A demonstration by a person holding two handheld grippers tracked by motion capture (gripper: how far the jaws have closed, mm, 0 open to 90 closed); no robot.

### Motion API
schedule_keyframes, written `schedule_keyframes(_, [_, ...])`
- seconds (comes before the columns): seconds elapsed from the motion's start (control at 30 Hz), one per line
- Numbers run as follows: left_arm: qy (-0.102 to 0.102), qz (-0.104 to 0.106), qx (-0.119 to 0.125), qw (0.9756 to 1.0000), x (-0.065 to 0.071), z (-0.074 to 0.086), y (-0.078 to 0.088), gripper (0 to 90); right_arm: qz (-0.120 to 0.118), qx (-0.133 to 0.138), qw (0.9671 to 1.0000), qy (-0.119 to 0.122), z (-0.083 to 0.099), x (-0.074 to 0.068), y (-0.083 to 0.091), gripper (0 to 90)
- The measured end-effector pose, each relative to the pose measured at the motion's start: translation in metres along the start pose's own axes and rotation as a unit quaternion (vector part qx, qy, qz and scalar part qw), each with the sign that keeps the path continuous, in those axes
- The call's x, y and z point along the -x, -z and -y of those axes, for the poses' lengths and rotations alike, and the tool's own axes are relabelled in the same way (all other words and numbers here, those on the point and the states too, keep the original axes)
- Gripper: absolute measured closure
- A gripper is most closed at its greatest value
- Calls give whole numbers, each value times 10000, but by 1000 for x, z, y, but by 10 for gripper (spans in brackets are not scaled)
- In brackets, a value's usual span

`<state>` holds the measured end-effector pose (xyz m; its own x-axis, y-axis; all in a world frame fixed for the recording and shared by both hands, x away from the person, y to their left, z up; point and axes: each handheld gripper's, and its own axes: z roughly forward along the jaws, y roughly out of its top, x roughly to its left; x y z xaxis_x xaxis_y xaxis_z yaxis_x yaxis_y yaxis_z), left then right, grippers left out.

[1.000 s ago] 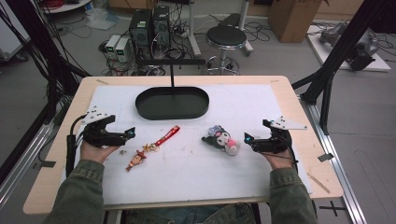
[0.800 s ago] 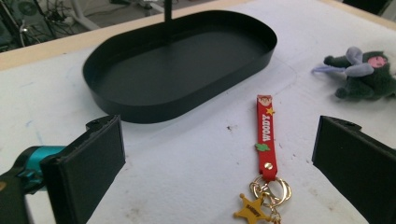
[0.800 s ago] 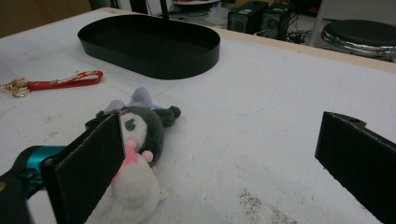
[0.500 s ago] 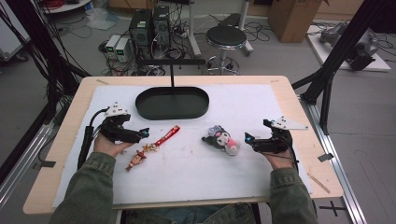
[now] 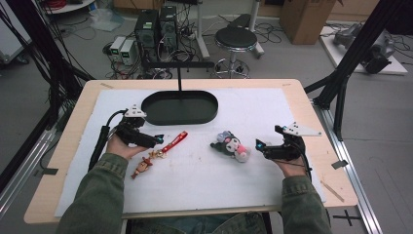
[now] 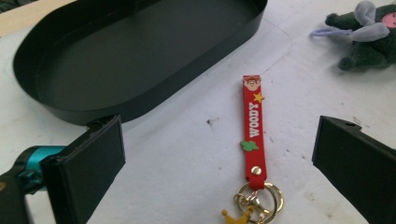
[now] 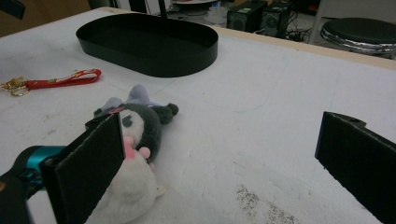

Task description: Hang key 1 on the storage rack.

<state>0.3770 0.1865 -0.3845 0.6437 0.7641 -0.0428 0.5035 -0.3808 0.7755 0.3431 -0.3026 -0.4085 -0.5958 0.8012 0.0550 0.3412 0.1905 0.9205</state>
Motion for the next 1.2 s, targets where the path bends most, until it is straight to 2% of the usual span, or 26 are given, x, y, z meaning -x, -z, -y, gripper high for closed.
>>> schedule_keyframes(0.07, [-69, 27, -173, 9998, 4, -4, -6, 29, -9, 31, 10000, -17, 1, 1, 1, 4])
schedule_keyframes(0.3, [-136, 75, -443, 9989, 11, -8, -22, 37, -4, 21, 10000, -97, 3, 6, 3, 4])
schedule_keyframes(0.47, [-260, 127, -714, 9970, 17, -14, -33, 43, -41, 37, 9999, -137, 3, 8, 2, 4])
schedule_keyframes(0.53, [-332, 137, -798, 9962, 21, -17, -38, 43, -42, 35, 9999, -143, 3, 8, 2, 4])
schedule_keyframes(0.57, [-396, 150, -911, 9949, 23, -17, -41, 56, -55, 54, 9998, -191, 3, 9, 3, 4])
schedule_keyframes(0.6, [-396, 150, -911, 9949, 23, -17, -41, 69, -61, 50, 9998, -187, 3, 9, 3, 4])
schedule_keyframes(0.67, [-483, 135, -1105, 9926, 26, -17, -46, 70, -71, 57, 9998, -170, 3, 9, 2, 4])
schedule_keyframes(0.77, [-505, 125, -1287, 9903, 28, -18, -52, 71, -88, 44, 9998, -164, 3, 9, 2, 4])
schedule_keyframes(0.97, [-476, 110, -1378, 9893, 27, -19, -58, 114, -103, 21, 9998, -172, 3, 8, 2, 4])
schedule_keyframes(1.03, [-426, 158, -1399, 9891, 27, -20, -62, 125, -98, 1, 9999, -137, 4, 8, 2, 4])
schedule_keyframes(1.13, [-455, 279, -1430, 9883, 29, -24, -66, 147, -121, -32, 9998, -169, 4, 8, 2, 4])
schedule_keyframes(1.2, [-510, 358, -1507, 9866, 31, -28, -70, 168, -147, -31, 9998, -118, 4, 9, 2, 4])
